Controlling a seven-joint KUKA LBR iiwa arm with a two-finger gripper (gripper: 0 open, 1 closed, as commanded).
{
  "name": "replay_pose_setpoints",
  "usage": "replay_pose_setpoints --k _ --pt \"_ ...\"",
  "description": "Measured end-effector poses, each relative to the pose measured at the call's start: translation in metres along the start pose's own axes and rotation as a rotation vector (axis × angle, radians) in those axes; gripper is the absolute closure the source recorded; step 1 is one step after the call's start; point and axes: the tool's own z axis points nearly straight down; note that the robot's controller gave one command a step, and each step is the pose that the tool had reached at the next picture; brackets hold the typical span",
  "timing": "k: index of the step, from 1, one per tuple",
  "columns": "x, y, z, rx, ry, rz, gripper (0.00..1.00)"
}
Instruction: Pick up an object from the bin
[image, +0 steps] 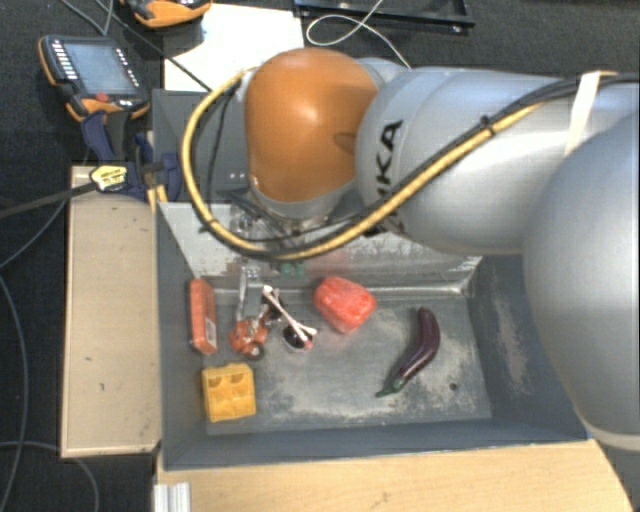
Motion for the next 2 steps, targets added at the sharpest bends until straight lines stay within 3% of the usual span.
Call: replay_pose_setpoints --k 1,2 --pt "0.0 -0.001 -0.002 0.0 -0.001 0.001 0.0" --pt "0.026 -0.005 0.09 -0.001 -0.005 -0.228 0.0"
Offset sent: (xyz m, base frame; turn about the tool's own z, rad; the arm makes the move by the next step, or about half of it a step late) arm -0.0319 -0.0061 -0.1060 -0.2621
